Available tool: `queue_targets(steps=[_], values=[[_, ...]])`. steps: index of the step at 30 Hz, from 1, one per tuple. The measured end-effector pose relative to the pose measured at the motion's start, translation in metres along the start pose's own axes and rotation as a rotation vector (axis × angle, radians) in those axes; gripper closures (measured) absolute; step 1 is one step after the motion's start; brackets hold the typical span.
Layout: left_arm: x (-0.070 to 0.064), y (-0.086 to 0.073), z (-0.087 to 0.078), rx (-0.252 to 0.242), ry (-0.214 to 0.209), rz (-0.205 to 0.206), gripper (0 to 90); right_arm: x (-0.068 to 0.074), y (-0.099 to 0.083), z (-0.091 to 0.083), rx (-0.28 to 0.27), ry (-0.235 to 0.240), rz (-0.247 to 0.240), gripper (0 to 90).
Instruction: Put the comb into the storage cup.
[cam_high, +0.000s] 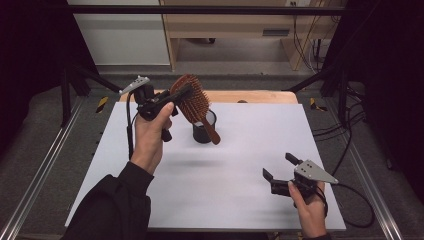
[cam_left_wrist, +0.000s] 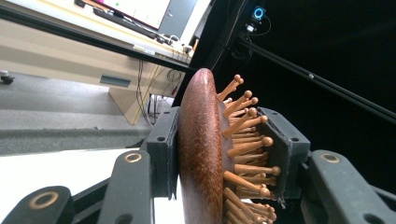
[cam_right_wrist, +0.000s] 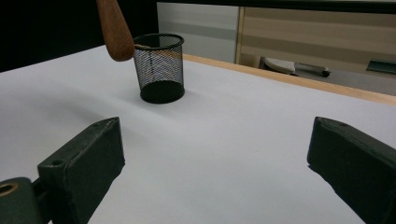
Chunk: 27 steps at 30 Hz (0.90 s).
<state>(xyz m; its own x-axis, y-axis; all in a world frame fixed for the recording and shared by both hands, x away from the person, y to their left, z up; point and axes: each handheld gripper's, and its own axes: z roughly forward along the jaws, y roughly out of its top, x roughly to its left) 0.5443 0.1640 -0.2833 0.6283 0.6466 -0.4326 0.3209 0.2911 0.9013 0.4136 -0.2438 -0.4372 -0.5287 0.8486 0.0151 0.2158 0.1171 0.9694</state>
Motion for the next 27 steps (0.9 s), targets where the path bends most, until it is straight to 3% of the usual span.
queue_targets(steps=[7, 27], values=[[0.006, 0.007, 0.008, -0.021, 0.010, -0.001, 52.4, -0.007, 0.003, -0.004, -0.034, -0.019, 0.006, 5.4], [0.028, 0.013, 0.019, -0.058, 0.046, 0.016, 52.2, -0.009, 0.000, -0.001, -0.011, -0.012, 0.001, 4.6]])
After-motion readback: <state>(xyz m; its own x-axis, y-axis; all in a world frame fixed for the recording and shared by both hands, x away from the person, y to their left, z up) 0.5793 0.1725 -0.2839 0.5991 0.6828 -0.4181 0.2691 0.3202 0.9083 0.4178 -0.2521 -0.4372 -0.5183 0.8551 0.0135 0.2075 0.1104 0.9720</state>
